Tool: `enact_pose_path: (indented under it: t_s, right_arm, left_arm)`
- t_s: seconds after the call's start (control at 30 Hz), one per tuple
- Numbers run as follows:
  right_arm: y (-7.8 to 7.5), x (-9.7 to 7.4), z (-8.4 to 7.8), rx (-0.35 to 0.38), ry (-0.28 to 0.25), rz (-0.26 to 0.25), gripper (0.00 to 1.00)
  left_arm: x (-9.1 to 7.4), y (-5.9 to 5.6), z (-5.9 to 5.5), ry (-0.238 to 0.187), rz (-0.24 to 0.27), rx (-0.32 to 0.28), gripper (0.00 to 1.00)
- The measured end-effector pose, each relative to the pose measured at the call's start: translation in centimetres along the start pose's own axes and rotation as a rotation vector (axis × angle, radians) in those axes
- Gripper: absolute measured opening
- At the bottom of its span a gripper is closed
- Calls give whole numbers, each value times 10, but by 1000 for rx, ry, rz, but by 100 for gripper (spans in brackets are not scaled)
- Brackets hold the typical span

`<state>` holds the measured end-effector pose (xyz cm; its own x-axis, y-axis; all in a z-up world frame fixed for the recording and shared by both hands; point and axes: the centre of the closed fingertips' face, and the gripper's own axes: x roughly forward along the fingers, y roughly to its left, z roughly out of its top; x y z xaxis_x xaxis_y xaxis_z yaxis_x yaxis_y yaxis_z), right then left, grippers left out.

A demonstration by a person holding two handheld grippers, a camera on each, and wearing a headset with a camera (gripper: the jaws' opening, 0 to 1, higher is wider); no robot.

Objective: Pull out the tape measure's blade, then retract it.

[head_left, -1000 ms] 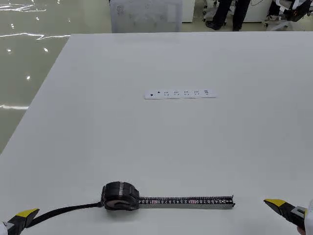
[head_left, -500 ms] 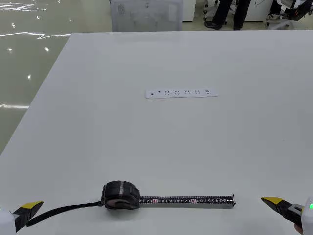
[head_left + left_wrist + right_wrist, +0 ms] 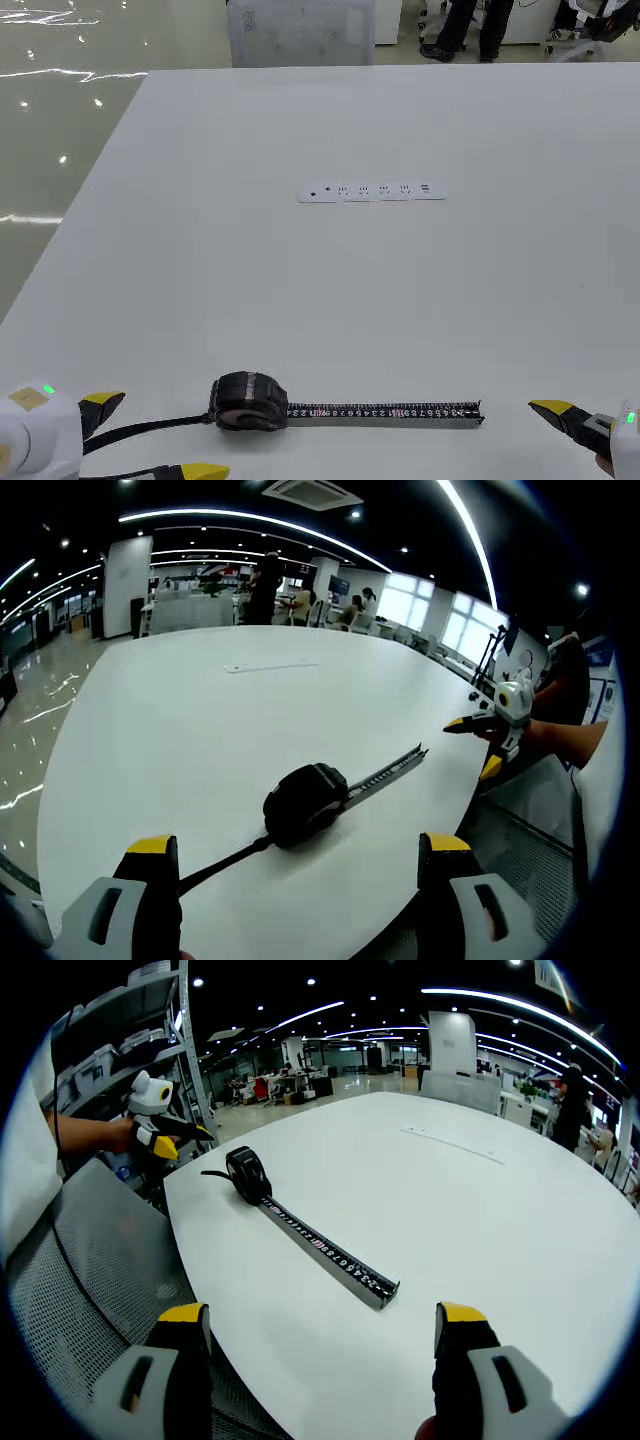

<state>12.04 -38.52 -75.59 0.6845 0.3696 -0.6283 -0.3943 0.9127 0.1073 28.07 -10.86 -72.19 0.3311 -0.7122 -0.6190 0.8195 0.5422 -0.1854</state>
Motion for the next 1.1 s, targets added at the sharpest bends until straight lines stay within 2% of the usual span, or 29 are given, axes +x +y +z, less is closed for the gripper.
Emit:
enact_pose_path:
  t_s: [0.27,0.63,0.8,1.1]
  right_arm:
    - [0,1,1,-3,4,6,94]
    - [-4,1,1,-3,1,4,94]
    - [-8,0,-1,0,2,1,93]
    - [-10,-1,-4,1,2,-1,93]
  left_arm:
    - [12,-10,2,18,-25,8,96]
    - [31,-17,2,41,-39,2,96]
    - [40,-19,5,53,-44,20,96]
    - [62,-27,5,66,-61,5,96]
